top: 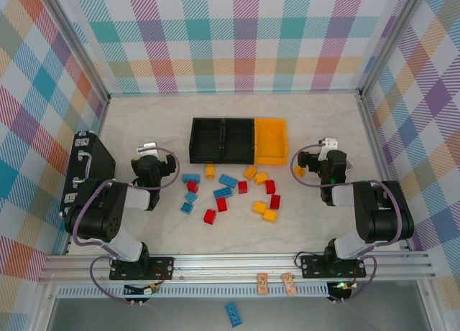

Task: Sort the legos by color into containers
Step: Pick up the lego from the middle-right of the table.

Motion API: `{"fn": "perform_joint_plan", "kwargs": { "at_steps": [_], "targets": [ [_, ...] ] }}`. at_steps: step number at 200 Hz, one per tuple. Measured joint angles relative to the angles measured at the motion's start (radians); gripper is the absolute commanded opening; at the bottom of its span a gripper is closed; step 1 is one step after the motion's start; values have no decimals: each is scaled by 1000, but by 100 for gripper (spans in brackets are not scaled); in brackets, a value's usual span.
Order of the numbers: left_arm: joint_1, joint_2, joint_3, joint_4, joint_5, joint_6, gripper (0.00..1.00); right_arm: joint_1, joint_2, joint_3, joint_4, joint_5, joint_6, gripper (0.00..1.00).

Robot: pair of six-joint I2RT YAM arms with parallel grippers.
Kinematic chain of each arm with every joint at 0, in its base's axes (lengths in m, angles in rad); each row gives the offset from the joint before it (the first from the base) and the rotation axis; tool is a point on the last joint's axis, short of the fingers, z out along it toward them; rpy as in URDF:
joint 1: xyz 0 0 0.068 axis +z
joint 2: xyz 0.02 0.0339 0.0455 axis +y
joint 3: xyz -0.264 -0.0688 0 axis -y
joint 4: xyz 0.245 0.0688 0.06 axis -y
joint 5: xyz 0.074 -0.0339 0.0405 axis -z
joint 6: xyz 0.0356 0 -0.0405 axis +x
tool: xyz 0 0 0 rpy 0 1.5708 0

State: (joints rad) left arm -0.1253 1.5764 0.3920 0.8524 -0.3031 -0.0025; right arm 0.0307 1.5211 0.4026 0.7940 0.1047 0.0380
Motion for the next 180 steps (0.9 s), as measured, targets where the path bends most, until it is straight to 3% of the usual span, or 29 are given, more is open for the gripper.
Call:
{"fn": "perform_joint_plan", "kwargs": {
  "at_steps": [65, 94, 113, 141, 180],
  "targets": [
    [2, -182, 179, -330, 23, -8, 100, 0, -261, 135, -320, 14, 63, 99],
    [3, -291, 260, -501, 60, -184, 100, -2, -316, 280, -595, 21, 284, 100],
    [5, -322, 342, -630, 127, -326, 100, -11, -316, 364, -756, -6, 395, 86],
    [5, -325, 414, -770, 273, -450, 85, -12, -269, 441, -978, -64, 500, 75],
    [-53, -325, 421, -953, 413, -512, 73, -12, -140, 517, -1251, -135, 568, 72]
  ]
}}
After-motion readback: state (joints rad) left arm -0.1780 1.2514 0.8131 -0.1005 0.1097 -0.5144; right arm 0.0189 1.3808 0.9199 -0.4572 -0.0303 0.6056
